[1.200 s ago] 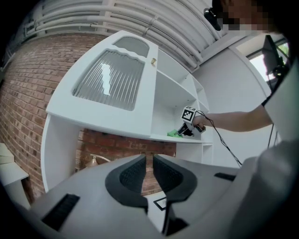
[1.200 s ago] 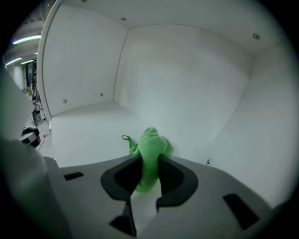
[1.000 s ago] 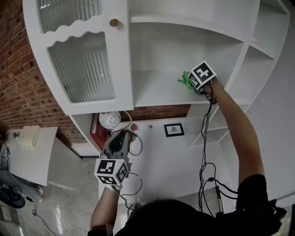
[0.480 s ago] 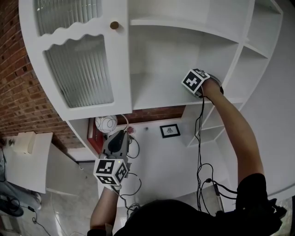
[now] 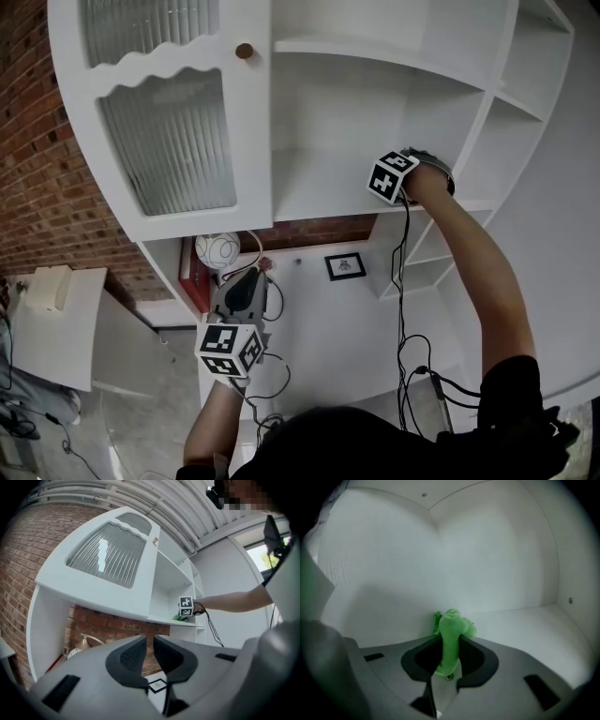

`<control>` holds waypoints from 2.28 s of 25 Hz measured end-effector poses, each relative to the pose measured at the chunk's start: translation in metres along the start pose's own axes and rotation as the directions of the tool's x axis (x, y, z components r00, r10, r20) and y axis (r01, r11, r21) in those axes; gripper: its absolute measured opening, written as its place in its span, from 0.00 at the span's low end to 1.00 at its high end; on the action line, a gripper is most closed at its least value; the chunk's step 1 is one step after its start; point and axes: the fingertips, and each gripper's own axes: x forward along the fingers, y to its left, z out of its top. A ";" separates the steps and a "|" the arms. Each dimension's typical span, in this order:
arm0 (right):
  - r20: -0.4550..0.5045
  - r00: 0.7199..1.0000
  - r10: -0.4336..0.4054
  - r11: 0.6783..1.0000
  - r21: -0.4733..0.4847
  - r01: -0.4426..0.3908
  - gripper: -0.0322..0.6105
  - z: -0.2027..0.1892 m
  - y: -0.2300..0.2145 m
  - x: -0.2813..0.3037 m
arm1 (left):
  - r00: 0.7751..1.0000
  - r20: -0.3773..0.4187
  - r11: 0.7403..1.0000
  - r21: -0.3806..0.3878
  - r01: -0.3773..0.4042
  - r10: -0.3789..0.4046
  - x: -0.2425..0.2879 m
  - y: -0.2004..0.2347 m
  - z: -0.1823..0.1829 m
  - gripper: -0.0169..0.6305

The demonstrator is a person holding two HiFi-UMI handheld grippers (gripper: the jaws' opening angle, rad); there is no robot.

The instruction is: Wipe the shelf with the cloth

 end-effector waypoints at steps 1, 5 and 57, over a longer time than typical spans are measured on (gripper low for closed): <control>-0.017 1.000 -0.025 0.999 -0.031 0.025 0.18 -0.003 -0.001 0.000 | 1.000 0.000 1.000 0.002 -0.004 0.004 -0.002 0.000 0.001 0.10; 0.046 0.994 -0.103 0.994 -0.043 0.105 0.18 0.004 -0.012 -0.012 | 1.000 0.001 1.000 0.004 -0.029 0.029 -0.013 0.003 0.001 0.10; 0.686 0.597 0.415 0.619 0.268 -0.738 0.18 0.085 0.043 -0.086 | 0.996 -0.042 0.997 -0.006 -0.075 0.074 -0.018 -0.014 -0.013 0.10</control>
